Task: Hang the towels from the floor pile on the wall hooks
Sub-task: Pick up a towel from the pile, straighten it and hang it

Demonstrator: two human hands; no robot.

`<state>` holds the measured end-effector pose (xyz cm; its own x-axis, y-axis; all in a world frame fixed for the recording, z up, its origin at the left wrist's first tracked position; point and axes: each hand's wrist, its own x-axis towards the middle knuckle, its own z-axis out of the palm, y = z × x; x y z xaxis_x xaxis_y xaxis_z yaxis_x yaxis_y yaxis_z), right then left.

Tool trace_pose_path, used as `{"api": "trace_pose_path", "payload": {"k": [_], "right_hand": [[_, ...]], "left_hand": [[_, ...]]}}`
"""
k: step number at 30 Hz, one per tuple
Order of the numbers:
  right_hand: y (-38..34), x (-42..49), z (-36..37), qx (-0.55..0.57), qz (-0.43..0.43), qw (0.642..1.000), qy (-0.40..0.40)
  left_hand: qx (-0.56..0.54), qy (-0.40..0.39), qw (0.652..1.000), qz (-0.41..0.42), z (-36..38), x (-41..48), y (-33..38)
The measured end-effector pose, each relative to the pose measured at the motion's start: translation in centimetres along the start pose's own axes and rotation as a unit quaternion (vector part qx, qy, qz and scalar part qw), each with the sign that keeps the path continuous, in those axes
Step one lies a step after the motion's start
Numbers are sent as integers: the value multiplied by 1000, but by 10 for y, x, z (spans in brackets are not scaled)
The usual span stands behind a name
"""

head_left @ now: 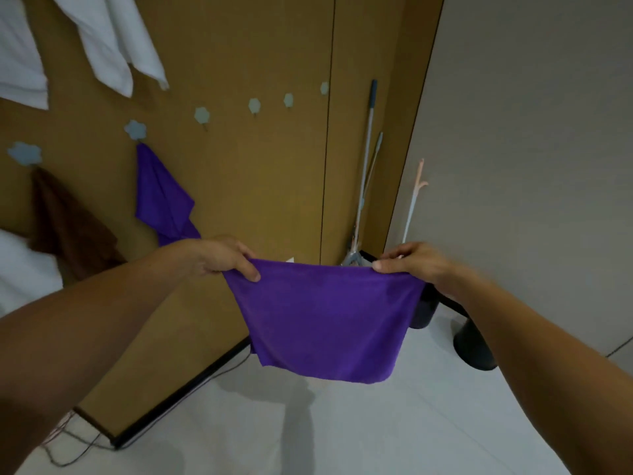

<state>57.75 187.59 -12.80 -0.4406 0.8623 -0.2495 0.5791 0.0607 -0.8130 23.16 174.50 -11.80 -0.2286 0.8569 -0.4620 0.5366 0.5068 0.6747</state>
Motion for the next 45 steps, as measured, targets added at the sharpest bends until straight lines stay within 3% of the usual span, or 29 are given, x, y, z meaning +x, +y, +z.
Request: {"api": "trace_pose_path", "payload": {"k": [5, 10, 14, 18, 21, 24, 28, 31, 34, 37, 40, 45], "right_hand": [[-35, 42, 14, -45, -61, 995, -66], [-60, 95, 38, -135, -102, 985, 34], [-84, 132, 62, -125, -150, 975, 106], [-116, 148, 82, -99, -199, 962, 157], [-137, 172, 94, 97, -178, 964, 175], [-153, 204, 102, 212, -188, 950, 135], [-176, 251, 106, 260, -191, 946, 2], [-191, 288, 102, 256, -202, 939, -109], [-202, 323, 94, 170, -240, 933, -208], [-212, 355, 91, 95, -261, 935, -221], [-224, 385, 96, 114, -279, 934, -192], [-257, 426, 122, 108, -330, 930, -117]], "left_hand": [[51, 72, 996, 29, -49, 22, -16], [109, 115, 986, 52, -94, 43, -33], [264, 242, 931, 71, -116, 62, -38], [125, 350, 908, 195, -126, 73, -35], [-1, 389, 892, 231, -130, 86, -27], [-108, 404, 872, 253, -136, 106, -18], [-166, 460, 841, 232, -149, 134, -2], [-185, 442, 850, 219, -162, 155, 9], [-155, 393, 884, 201, -171, 173, 20], [-92, 350, 915, 179, -178, 186, 19], [-78, 331, 926, 162, -184, 197, 19], [-113, 431, 881, 160, -205, 227, 25]]}}
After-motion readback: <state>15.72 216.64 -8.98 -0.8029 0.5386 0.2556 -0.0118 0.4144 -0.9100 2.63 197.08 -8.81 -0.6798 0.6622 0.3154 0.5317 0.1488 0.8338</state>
